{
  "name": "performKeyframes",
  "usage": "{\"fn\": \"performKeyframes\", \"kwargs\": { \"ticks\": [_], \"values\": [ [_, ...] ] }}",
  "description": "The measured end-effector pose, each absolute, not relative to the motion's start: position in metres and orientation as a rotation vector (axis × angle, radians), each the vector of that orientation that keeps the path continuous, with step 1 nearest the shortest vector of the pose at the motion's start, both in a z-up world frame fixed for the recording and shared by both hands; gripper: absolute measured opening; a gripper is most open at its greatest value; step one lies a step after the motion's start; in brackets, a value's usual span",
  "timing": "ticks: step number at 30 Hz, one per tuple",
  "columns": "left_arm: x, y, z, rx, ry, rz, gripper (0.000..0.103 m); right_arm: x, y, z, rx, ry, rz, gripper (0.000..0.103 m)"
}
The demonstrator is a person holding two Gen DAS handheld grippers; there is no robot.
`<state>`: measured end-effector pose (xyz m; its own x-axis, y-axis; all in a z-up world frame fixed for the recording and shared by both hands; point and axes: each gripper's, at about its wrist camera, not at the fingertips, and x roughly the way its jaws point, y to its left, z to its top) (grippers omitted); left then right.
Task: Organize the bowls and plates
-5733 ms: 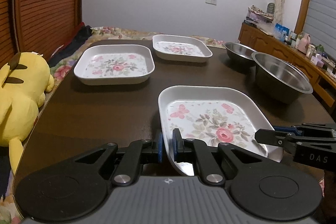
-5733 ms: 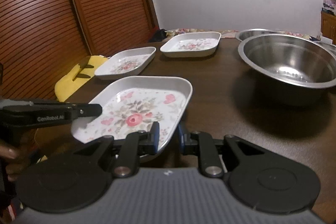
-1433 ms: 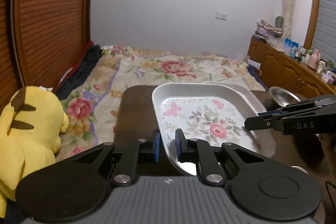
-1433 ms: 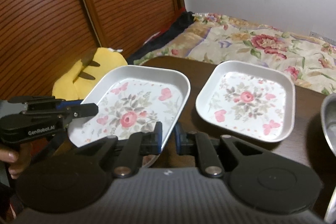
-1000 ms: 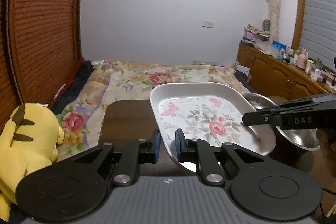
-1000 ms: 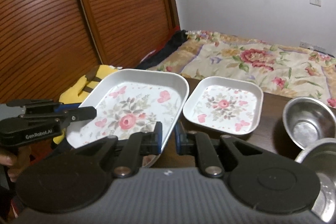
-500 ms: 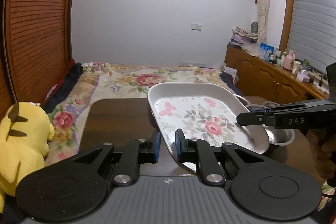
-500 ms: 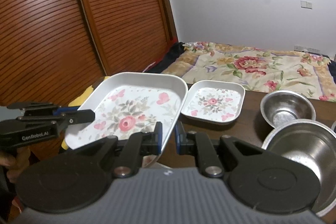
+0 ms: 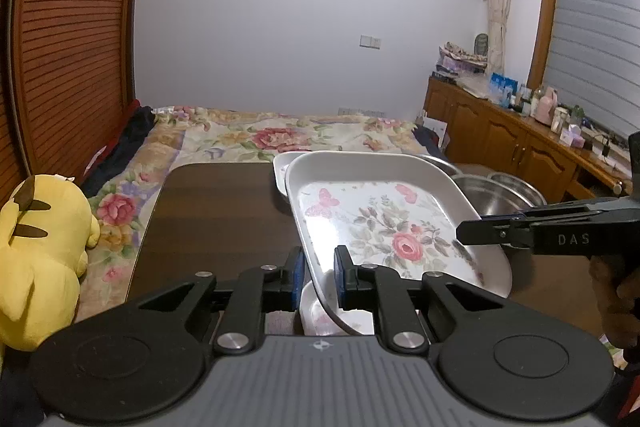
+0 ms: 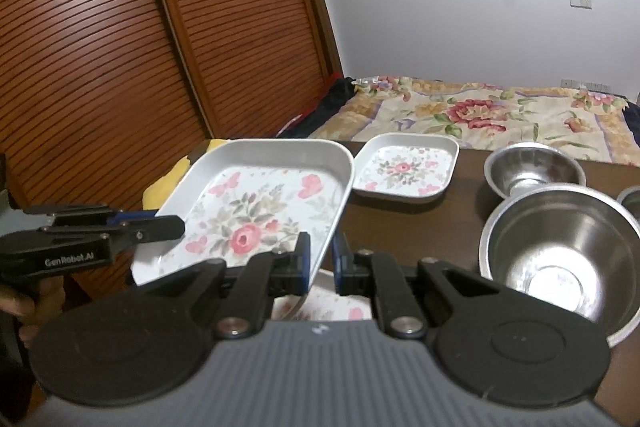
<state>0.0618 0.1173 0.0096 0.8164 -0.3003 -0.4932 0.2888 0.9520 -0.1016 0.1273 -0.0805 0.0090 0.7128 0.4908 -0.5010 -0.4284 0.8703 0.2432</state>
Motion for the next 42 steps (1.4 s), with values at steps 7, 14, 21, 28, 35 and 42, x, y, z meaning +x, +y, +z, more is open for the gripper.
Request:
{"fn": "performKeyframes", "kwargs": {
  "ticks": [7, 14, 21, 28, 35, 42],
  "values": [
    [0.064, 0.116, -0.004, -0.025, 0.562, -0.326, 0.017, 0.116, -0.084, -0.009, 0.141, 0.589, 0.498, 0.013],
    [0.068, 0.114, -0.028, -0.044, 0.613, -0.328, 0.017, 0.11, -0.09, -0.035, 0.188, 0.611, 0.472, 0.013],
    [0.068, 0.109, -0.039, -0.036, 0.643, -0.328, 0.017, 0.105, -0.093, -0.053, 0.198, 0.626, 0.446, 0.013],
    [0.068, 0.108, -0.047, -0.033, 0.661, -0.316, 0.017, 0.099, -0.089, -0.06, 0.164, 0.612, 0.425, 0.013],
    [0.07, 0.105, -0.051, -0.02, 0.667, -0.309, 0.017, 0.098, -0.083, -0.063, 0.111, 0.596, 0.406, 0.013],
    [0.072, 0.101, -0.055, -0.001, 0.678, -0.302, 0.017, 0.097, -0.081, -0.066, 0.076, 0.594, 0.391, 0.013]
  ]
}}
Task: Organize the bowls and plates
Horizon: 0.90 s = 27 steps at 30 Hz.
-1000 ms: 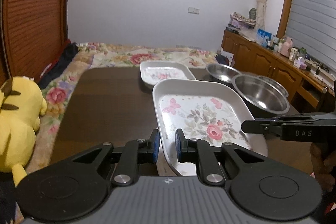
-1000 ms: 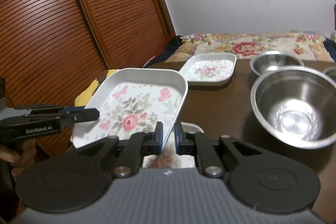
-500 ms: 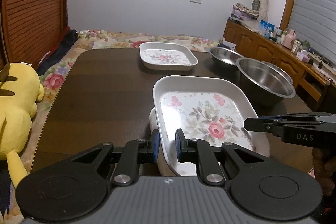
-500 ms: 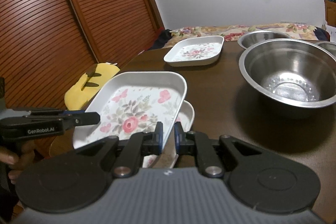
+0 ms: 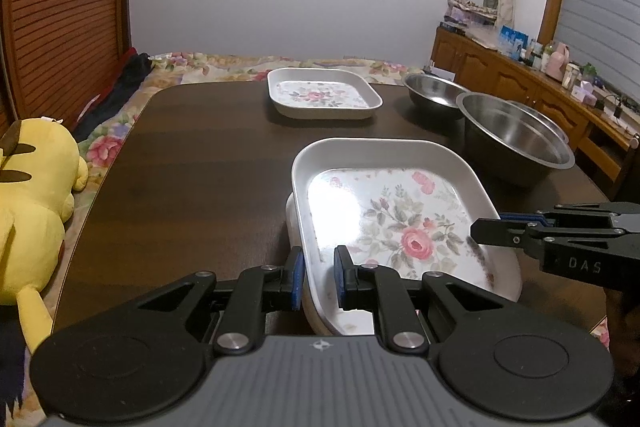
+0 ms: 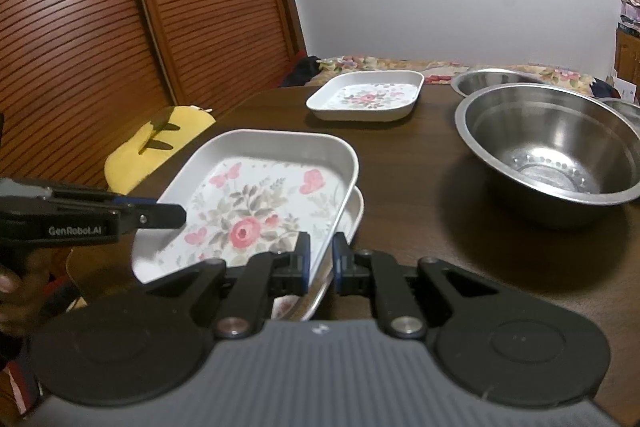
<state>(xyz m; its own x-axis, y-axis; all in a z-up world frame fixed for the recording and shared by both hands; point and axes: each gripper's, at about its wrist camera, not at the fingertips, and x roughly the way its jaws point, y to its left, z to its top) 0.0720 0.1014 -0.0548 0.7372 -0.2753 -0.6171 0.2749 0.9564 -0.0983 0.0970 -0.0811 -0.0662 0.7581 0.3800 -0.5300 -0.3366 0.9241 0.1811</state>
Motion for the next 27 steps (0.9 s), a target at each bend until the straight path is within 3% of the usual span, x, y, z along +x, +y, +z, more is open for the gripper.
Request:
{"fn": "performKeyframes", "kwargs": {
  "ticks": [19, 27],
  "values": [
    [0.078, 0.103, -0.063, 0.003, 0.668, -0.261, 0.017, 0.098, -0.082, -0.072, 0.084, 0.589, 0.385, 0.016],
    [0.08, 0.104, -0.054, -0.01, 0.632, -0.268, 0.029, 0.094, -0.089, -0.059, 0.088, 0.551, 0.374, 0.016]
  ]
}}
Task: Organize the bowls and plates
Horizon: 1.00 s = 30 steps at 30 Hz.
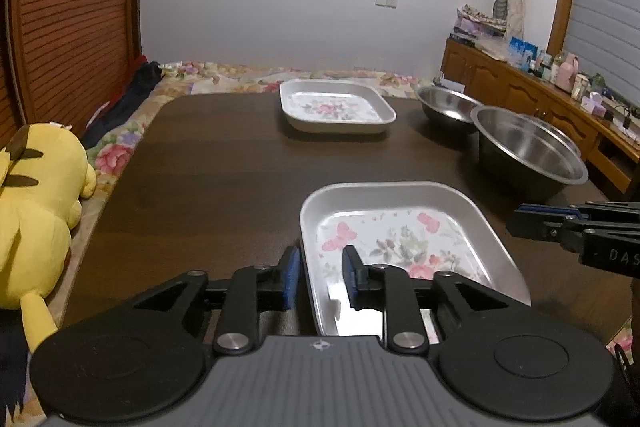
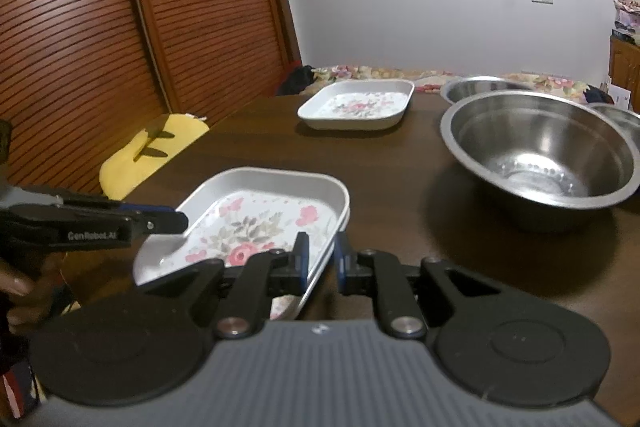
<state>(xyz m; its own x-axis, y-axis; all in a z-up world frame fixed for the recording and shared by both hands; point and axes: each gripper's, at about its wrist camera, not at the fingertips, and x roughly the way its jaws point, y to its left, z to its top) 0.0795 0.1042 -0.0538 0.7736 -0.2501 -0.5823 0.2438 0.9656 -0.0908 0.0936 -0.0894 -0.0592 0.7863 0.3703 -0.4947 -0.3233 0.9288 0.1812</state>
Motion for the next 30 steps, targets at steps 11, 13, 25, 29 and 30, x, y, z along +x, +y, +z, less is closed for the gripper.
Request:
{"fn": "performKeyframes", "kwargs": {
  "ticks": [11, 13, 25, 29, 30],
  "values": [
    [0.092, 0.112, -0.03, 0.003, 0.568, -0.247, 0.038, 0.105, -0.097, -0.031, 0.046, 0.486, 0.363, 0.033],
    [0.098, 0.111, -0.025, 0.006, 0.557, -0.249, 0.04, 0.11, -0.098, -0.026, 0.039, 0.482, 0.362, 0.033],
    [0.151, 0.104, 0.001, 0.046, 0.511, -0.249, 0.051, 0.151, -0.105, 0.017, -0.028, 0.468, 0.393, 0.034],
    [0.173, 0.102, 0.005, 0.038, 0.514, -0.251, 0.051, 0.174, -0.109, 0.024, -0.036, 0.493, 0.398, 0.035],
    [0.178, 0.101, 0.006, 0.038, 0.514, -0.252, 0.051, 0.179, -0.11, 0.024, -0.032, 0.501, 0.398, 0.035]
  ]
}}
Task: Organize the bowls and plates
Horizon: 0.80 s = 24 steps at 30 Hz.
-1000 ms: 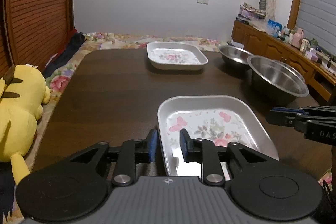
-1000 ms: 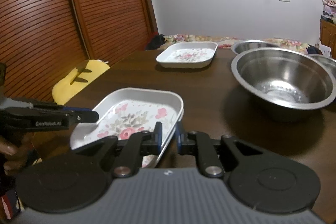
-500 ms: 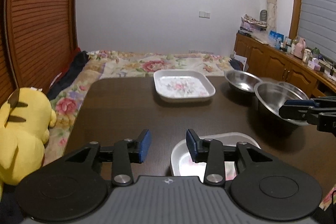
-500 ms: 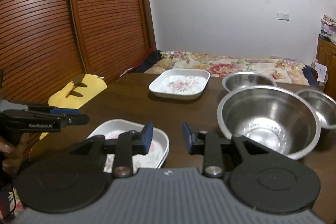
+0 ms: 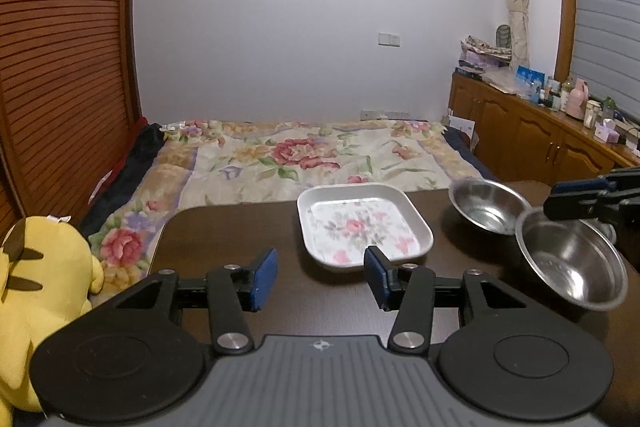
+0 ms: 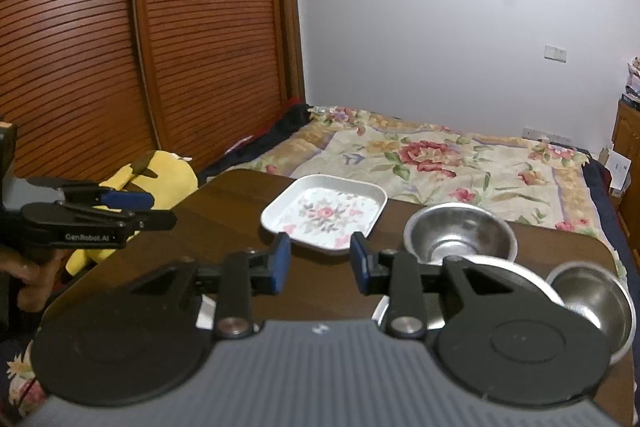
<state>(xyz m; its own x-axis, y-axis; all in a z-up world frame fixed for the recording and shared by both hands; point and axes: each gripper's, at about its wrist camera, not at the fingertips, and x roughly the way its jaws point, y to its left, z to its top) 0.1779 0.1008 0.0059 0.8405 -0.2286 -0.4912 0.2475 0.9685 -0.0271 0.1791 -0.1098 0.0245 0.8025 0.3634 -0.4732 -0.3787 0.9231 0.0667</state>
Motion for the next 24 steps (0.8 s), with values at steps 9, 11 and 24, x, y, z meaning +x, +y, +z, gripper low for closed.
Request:
{"fn": "performKeyframes", "kwargs": {
  "ticks": [9, 11, 24],
  "values": [
    [0.22, 0.09, 0.0, 0.054, 0.54, -0.255, 0.051, 0.231, -0.108, 0.014, -0.031, 0.616, 0.417, 0.034],
    [0.23, 0.087, -0.003, 0.058, 0.552, -0.257, 0.051, 0.24, -0.106, 0.011, -0.034, 0.635, 0.418, 0.034],
    [0.286, 0.09, -0.032, 0.046, 0.636, -0.283, 0.051, 0.309, -0.092, -0.008, -0.06, 0.809, 0.428, 0.034]
  ]
}}
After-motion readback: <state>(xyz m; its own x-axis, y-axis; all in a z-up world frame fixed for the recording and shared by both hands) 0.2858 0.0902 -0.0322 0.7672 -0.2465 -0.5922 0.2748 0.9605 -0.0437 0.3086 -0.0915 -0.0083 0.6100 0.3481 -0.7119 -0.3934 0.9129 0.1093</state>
